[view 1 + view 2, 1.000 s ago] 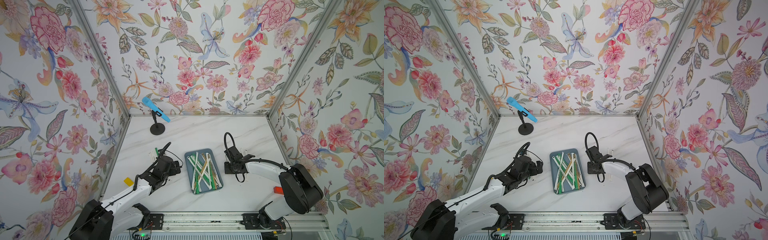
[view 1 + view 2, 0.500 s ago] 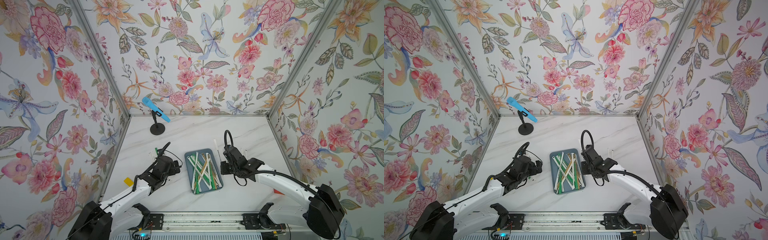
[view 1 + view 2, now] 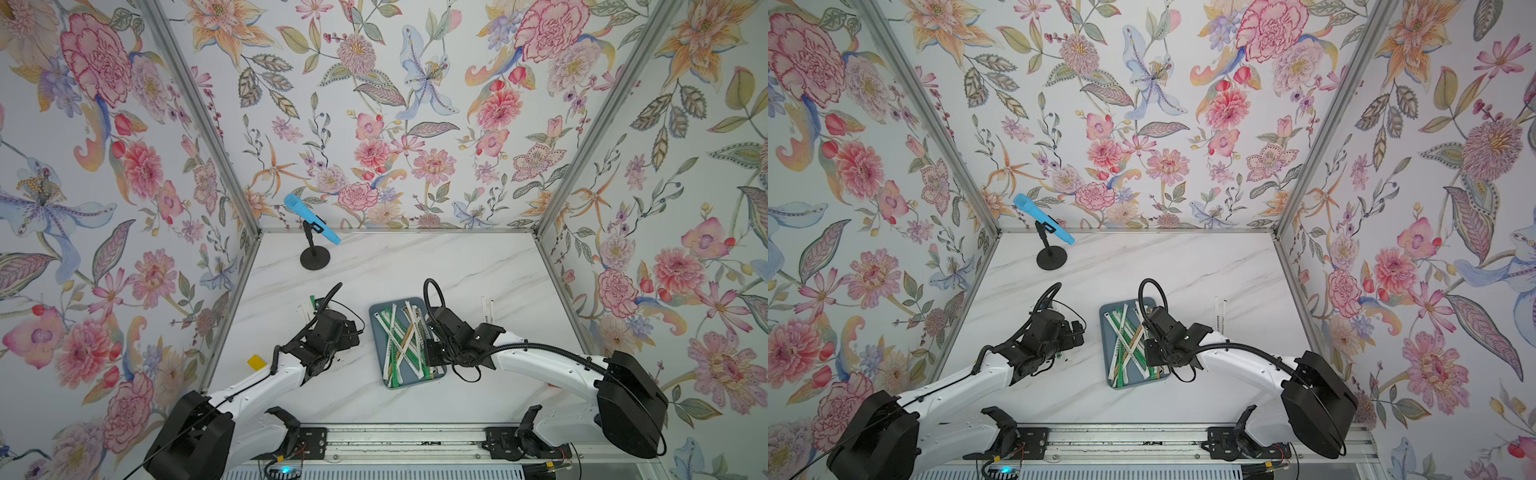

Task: Put the straws into the storage box
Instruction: Place the straw in the storage box.

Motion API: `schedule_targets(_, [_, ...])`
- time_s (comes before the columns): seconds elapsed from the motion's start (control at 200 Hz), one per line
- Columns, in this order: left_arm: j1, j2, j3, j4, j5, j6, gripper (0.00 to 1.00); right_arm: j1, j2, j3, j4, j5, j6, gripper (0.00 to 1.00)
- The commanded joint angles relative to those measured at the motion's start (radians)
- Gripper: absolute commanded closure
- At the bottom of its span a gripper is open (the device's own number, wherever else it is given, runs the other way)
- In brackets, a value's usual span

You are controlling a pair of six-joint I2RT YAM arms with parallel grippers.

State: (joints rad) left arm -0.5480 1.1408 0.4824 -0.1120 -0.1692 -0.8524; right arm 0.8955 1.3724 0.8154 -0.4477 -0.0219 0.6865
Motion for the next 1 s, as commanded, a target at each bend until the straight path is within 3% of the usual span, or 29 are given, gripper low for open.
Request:
schedule_targets(0.0, [0.012, -0.007, 0.014, -0.006, -0.016, -0.013, 0.0, 0.003, 0.027, -0.011, 0.003, -0.009, 0.036, 0.69])
schedule_targets(0.125, [0.015, 0.006, 0.032, -0.03, -0.029, 0.007, 0.0, 0.005, 0.026, 0.009, 0.003, -0.006, 0.032, 0.47])
schedule_targets(0.185, [0.02, 0.015, 0.05, -0.052, -0.045, 0.019, 0.0, 0.003, 0.002, 0.011, 0.003, 0.011, 0.033, 0.42])
schedule_targets(0.54, [0.119, 0.107, 0.073, -0.002, 0.023, 0.061, 0.04, 0.003, -0.054, -0.032, -0.002, 0.054, 0.056, 0.43])
schedule_targets(0.716, [0.155, 0.142, 0.101, -0.006, 0.028, 0.096, 0.13, -0.004, -0.111, -0.046, -0.001, 0.098, 0.055, 0.42])
schedule_targets(0.991, [0.192, 0.142, 0.096, -0.035, 0.026, 0.105, 0.19, -0.031, -0.142, -0.088, -0.002, 0.086, 0.054, 0.41])
